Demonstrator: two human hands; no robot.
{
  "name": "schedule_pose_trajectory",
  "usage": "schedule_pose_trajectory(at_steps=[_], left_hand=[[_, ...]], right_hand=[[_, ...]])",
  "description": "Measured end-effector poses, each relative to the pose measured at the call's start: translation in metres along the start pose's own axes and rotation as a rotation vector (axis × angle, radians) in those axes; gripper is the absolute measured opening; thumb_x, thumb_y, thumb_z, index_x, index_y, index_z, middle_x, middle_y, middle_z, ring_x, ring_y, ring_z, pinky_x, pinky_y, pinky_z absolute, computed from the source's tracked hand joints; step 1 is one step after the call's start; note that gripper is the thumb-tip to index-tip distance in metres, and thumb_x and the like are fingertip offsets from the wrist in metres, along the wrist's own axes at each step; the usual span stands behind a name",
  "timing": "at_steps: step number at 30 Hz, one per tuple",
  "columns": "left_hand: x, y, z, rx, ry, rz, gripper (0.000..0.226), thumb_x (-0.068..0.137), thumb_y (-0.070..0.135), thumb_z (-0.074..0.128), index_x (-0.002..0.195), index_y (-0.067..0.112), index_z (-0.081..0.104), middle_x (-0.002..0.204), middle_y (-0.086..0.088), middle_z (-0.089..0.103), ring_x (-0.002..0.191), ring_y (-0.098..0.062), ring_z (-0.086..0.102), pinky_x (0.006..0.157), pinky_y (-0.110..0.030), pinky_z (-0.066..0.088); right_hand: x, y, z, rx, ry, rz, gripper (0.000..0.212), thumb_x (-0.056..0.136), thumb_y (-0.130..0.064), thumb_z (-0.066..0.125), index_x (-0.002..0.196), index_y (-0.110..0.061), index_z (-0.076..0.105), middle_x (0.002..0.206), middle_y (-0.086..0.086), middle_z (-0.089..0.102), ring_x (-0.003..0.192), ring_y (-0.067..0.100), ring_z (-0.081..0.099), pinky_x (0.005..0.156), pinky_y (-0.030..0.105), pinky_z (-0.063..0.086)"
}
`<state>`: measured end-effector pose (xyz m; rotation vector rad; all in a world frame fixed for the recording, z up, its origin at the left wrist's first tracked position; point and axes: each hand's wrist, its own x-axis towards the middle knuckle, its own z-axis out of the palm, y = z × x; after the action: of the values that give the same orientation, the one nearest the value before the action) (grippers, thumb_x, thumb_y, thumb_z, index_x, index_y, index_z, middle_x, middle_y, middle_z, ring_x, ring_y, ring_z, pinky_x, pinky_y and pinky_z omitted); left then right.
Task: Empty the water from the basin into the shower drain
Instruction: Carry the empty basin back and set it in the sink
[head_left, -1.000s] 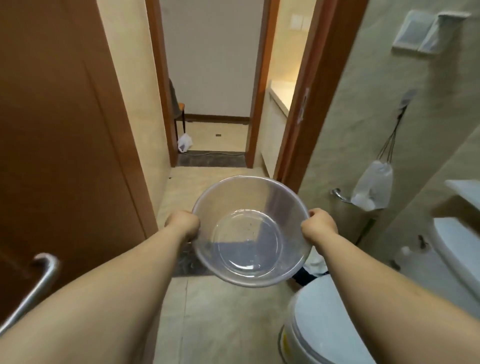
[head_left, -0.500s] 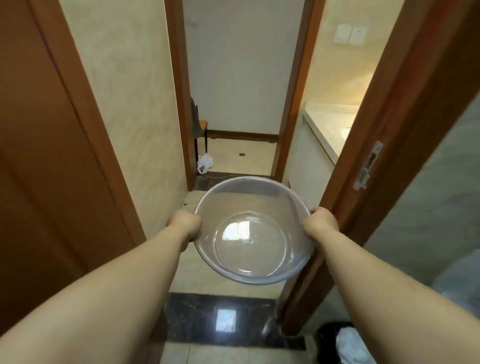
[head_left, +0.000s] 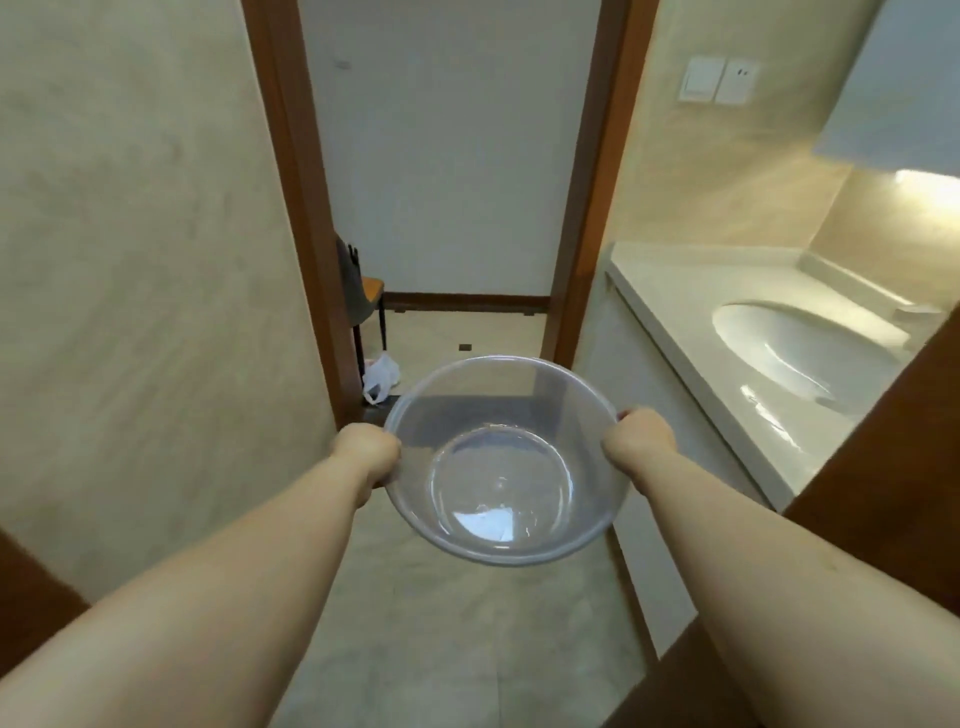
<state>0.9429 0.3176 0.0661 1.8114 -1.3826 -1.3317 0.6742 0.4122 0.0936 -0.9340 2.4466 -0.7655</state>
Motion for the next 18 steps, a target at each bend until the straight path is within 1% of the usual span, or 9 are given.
schedule_pose_trajectory(at_steps=[2, 3, 5, 6, 8, 12, 14, 16, 18], left_hand=[[0.042, 0.038, 0.014, 0.061, -0.027, 0.049, 0.029, 0.089, 0.004, 0.05, 0.112, -0.005, 0.064, 0.106, -0.022, 0.065, 0.101, -0.038, 0.064, 0.091, -0.044, 0.056], [0.06, 0.058, 0.019, 0.073, -0.043, 0.063, 0.027, 0.089, 0.006, 0.051, 0.111, -0.004, 0.064, 0.103, -0.021, 0.065, 0.1, -0.039, 0.065, 0.088, -0.044, 0.057], [0.095, 0.098, 0.032, 0.07, -0.099, 0.079, 0.025, 0.089, 0.008, 0.054, 0.111, 0.002, 0.064, 0.093, -0.017, 0.064, 0.083, -0.033, 0.065, 0.065, -0.037, 0.058], [0.111, 0.117, 0.038, 0.094, -0.139, 0.1, 0.024, 0.089, 0.008, 0.055, 0.111, 0.004, 0.065, 0.086, -0.014, 0.063, 0.073, -0.027, 0.063, 0.054, -0.032, 0.052], [0.141, 0.151, 0.058, 0.174, -0.2, 0.159, 0.021, 0.089, 0.012, 0.056, 0.106, 0.006, 0.067, 0.081, -0.01, 0.063, 0.066, -0.021, 0.059, 0.047, -0.026, 0.043], [0.183, 0.208, 0.118, 0.272, -0.336, 0.264, 0.014, 0.091, 0.016, 0.056, 0.096, 0.01, 0.067, 0.091, -0.013, 0.066, 0.079, -0.024, 0.065, 0.063, -0.031, 0.051], [0.195, 0.232, 0.15, 0.306, -0.385, 0.306, 0.012, 0.091, 0.017, 0.056, 0.092, 0.012, 0.067, 0.092, -0.012, 0.067, 0.085, -0.025, 0.067, 0.074, -0.035, 0.056], [0.212, 0.258, 0.188, 0.303, -0.434, 0.329, 0.012, 0.091, 0.018, 0.057, 0.094, 0.013, 0.067, 0.095, -0.011, 0.068, 0.088, -0.025, 0.068, 0.083, -0.04, 0.058], [0.221, 0.281, 0.217, 0.294, -0.483, 0.34, 0.012, 0.091, 0.018, 0.057, 0.097, 0.015, 0.067, 0.097, -0.01, 0.07, 0.09, -0.025, 0.069, 0.085, -0.041, 0.058]], right_hand=[[0.039, -0.014, -0.003, 0.017, 0.056, 0.044, 0.028, 0.086, -0.007, 0.051, 0.109, 0.0, 0.066, 0.109, 0.021, 0.068, 0.095, 0.037, 0.063, 0.071, 0.032, 0.044], [0.055, -0.021, -0.006, 0.023, 0.082, 0.062, 0.028, 0.086, -0.008, 0.051, 0.108, 0.001, 0.066, 0.111, 0.022, 0.068, 0.1, 0.038, 0.064, 0.073, 0.032, 0.046], [0.084, -0.033, -0.014, 0.046, 0.129, 0.102, 0.03, 0.087, -0.009, 0.052, 0.112, 0.001, 0.065, 0.115, 0.022, 0.067, 0.106, 0.04, 0.063, 0.079, 0.035, 0.049], [0.099, -0.037, -0.017, 0.05, 0.157, 0.125, 0.031, 0.088, -0.008, 0.052, 0.115, 0.0, 0.064, 0.118, 0.022, 0.066, 0.109, 0.039, 0.063, 0.083, 0.036, 0.05], [0.125, -0.041, -0.024, 0.061, 0.215, 0.185, 0.035, 0.088, -0.008, 0.051, 0.12, -0.001, 0.062, 0.123, 0.021, 0.065, 0.112, 0.039, 0.062, 0.088, 0.036, 0.051], [0.172, -0.029, -0.05, 0.12, 0.303, 0.329, 0.033, 0.086, -0.009, 0.05, 0.113, -0.002, 0.065, 0.117, 0.02, 0.066, 0.096, 0.036, 0.06, 0.077, 0.031, 0.045], [0.194, -0.02, -0.064, 0.119, 0.329, 0.384, 0.033, 0.086, -0.008, 0.048, 0.114, -0.001, 0.065, 0.117, 0.021, 0.065, 0.105, 0.038, 0.061, 0.078, 0.029, 0.042], [0.224, -0.007, -0.081, 0.133, 0.383, 0.429, 0.034, 0.086, -0.007, 0.047, 0.114, 0.001, 0.064, 0.116, 0.021, 0.066, 0.105, 0.038, 0.061, 0.077, 0.03, 0.042], [0.249, 0.002, -0.096, 0.158, 0.415, 0.446, 0.033, 0.086, -0.006, 0.046, 0.111, 0.001, 0.065, 0.111, 0.021, 0.066, 0.093, 0.037, 0.059, 0.075, 0.031, 0.044]])
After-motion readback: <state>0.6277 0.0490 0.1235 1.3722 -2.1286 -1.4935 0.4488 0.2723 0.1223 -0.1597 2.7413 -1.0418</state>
